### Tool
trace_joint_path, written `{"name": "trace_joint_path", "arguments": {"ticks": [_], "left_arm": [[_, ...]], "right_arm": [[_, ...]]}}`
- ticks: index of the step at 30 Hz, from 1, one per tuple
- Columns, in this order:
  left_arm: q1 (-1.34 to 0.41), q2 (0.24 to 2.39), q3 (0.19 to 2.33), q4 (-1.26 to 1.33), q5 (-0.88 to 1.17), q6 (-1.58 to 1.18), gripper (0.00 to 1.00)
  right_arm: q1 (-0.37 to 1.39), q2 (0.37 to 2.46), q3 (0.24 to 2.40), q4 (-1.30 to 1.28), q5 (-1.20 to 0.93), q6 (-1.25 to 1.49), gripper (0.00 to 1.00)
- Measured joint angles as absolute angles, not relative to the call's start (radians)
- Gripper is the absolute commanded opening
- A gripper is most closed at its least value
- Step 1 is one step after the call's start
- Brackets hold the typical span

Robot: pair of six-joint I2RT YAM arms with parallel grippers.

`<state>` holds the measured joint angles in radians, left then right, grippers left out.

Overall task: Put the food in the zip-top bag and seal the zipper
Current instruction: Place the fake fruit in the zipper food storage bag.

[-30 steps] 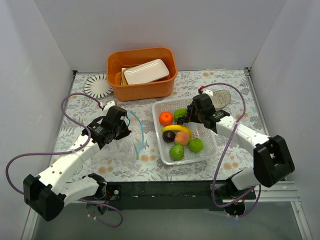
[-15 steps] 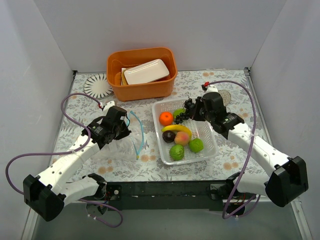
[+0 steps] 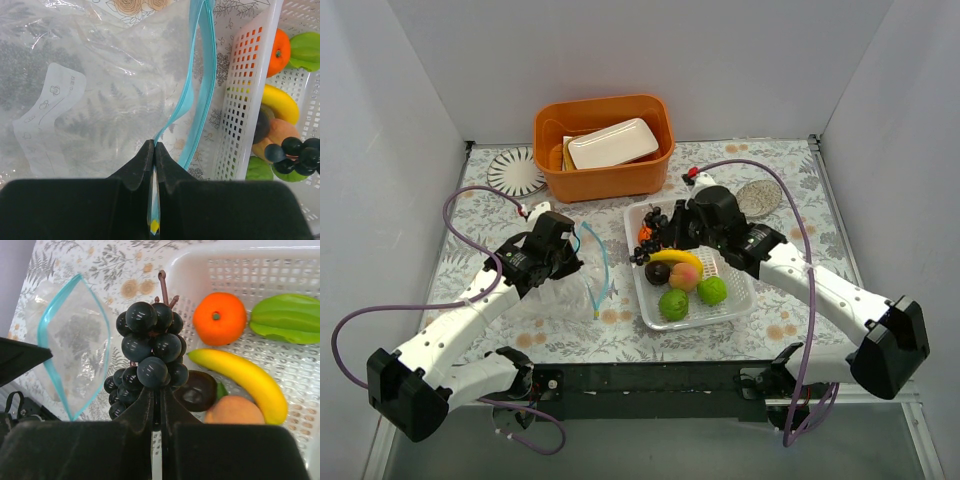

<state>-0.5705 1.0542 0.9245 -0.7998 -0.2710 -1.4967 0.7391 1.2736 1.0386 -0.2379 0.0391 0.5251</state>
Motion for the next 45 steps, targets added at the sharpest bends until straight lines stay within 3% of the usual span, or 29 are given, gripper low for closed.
{"name": "trace_joint_path", "arguments": {"ticks": [27, 45], "left_arm": [[-0.57, 1.093, 0.925, -0.73, -0.186, -1.507, 0.0], [-0.57, 1.075, 0.925, -0.731, -0.182, -1.507, 0.0]], "right_arm": [[0.97, 1.569, 1.172, -0.139, -0.028, 0.564, 0.05], [0.994, 1.737, 1.345, -0.26, -0.022, 0.539, 0.09]]}}
